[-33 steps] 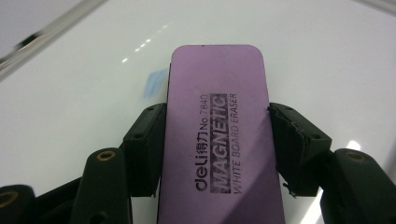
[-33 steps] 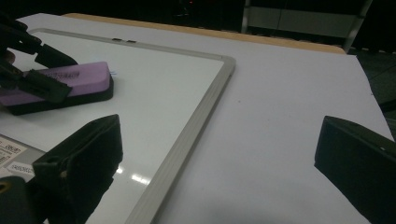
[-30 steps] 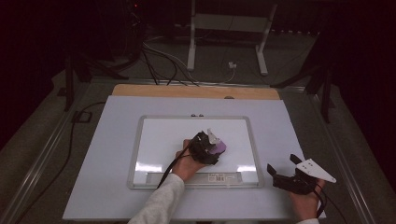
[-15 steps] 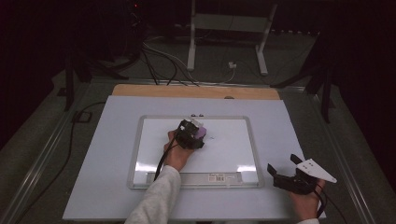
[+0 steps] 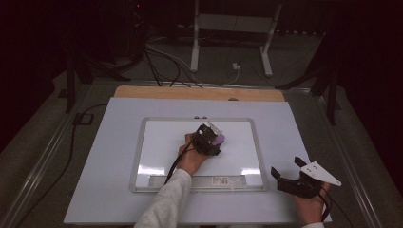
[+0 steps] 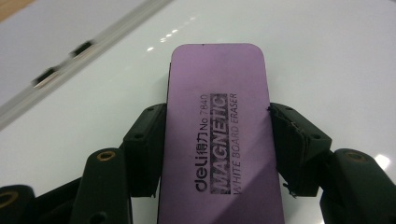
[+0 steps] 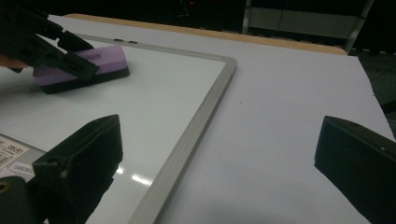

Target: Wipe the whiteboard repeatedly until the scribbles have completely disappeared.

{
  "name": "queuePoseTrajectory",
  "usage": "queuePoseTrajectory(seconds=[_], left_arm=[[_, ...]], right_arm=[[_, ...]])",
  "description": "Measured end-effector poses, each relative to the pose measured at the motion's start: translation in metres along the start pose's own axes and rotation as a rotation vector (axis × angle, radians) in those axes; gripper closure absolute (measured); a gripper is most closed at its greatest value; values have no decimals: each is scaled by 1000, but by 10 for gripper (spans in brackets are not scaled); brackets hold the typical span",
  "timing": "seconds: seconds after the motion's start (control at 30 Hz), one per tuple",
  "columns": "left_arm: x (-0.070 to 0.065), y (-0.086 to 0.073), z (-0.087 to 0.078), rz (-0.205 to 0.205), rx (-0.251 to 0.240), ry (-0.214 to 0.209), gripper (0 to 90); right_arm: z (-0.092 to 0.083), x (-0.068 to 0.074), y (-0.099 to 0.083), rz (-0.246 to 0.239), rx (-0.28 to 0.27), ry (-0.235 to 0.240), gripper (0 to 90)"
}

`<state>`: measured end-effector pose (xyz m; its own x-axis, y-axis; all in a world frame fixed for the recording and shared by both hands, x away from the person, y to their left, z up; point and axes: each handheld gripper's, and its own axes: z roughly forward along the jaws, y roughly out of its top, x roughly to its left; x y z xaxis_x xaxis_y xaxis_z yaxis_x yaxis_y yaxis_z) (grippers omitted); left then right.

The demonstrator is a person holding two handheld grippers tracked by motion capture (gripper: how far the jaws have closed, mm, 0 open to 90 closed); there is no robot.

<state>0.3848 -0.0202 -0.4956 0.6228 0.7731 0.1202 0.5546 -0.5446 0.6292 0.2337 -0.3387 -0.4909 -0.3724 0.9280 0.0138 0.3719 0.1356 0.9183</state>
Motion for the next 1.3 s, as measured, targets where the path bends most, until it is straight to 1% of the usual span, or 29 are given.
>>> queuePoseTrajectory(seconds=[0.1, 0.13, 0.17, 0.2, 0.23, 0.27, 0.33, 0.37, 0.4, 0.43, 0.47, 0.53, 0.7, 0.73, 0.77, 0.8, 0.83, 0.87, 0.93, 0.97, 1.0, 1.03, 1.07, 1.1, 1.13, 1.17, 1.23, 1.27, 1.3], left_arm=[[14, -1, 0, -58, 20, 43, 417], [17, -2, 0, -71, 22, 43, 417], [18, -2, 1, -81, 22, 34, 417], [17, -2, 1, -77, 22, 35, 417], [15, -1, 1, -62, 15, 17, 417], [12, -1, 2, -53, 6, -14, 417], [3, 0, 2, -2, -8, -73, 416], [-2, 0, 1, 28, -14, -93, 416], [-4, 1, 1, 52, -13, -82, 416], [-5, 1, 1, 52, -9, -81, 416], [-2, 1, 1, 34, -4, -92, 416], [3, 1, 1, 15, 3, -66, 416], [23, -2, 0, -75, 34, 74, 416], [25, -3, 0, -93, 36, 88, 416], [26, -4, 0, -106, 32, 86, 416], [25, -4, 0, -103, 34, 90, 416], [22, -3, 0, -87, 28, 84, 416], [19, -3, 1, -75, 23, 56, 416], [11, -2, 1, -39, 9, 20, 416], [7, -2, 0, -27, 5, -15, 416], [4, -2, 0, -17, 1, -72, 416], [0, -2, -1, 13, -6, -126, 416], [-5, -3, -2, 55, -14, -144, 415], [-8, -3, -3, 76, -18, -157, 415], [-8, -4, -3, 81, -16, -157, 415], [-7, -4, -3, 70, -16, -164, 415], [-3, -3, -2, 48, -14, -136, 415], [-1, -3, -1, 26, -14, -120, 415], [2, -3, -1, 13, -10, -107, 415]], right_arm=[[-1, -1, 0, 0, -1, -2, 13], [-1, -1, 0, 2, -1, -1, 14], [0, -1, 0, 3, -1, -2, 14], [0, -1, 0, 3, -1, -2, 13], [0, -1, 0, 4, 0, -1, 13], [1, 0, 0, 2, 0, 1, 13], [1, 1, 0, -2, 3, 1, 14], [1, 1, 0, -3, 2, 2, 13], [1, 1, 0, -3, 1, 3, 14], [1, 2, 0, -4, 1, 3, 14], [1, 1, 0, -4, 0, 3, 14], [0, 1, 0, 2, -2, 0, 13], [-1, -1, 0, 5, -5, -2, 13], [-1, -1, 0, 5, -5, -2, 14], [-1, -1, 0, 7, -6, -2, 13], [-1, -1, 0, 6, -5, -2, 13], [-1, -1, 0, 6, -5, -3, 14], [-1, -1, 0, 4, -3, -2, 14], [-1, 0, 0, 5, -3, -1, 14], [0, 0, 0, 4, -3, 1, 14], [0, 0, 0, 2, -3, 1, 13], [0, 0, 0, 2, -3, 1, 14], [0, 1, 0, 3, -2, 1, 13], [0, 1, 0, 3, -3, 1, 13], [0, 1, 0, 3, -3, 1, 13], [0, 1, 0, 3, -3, 1, 13], [-1, 0, 0, 3, -3, 0, 13], [-1, 0, 0, 4, -4, 0, 14], [-1, 0, 0, 3, -5, 0, 14]])
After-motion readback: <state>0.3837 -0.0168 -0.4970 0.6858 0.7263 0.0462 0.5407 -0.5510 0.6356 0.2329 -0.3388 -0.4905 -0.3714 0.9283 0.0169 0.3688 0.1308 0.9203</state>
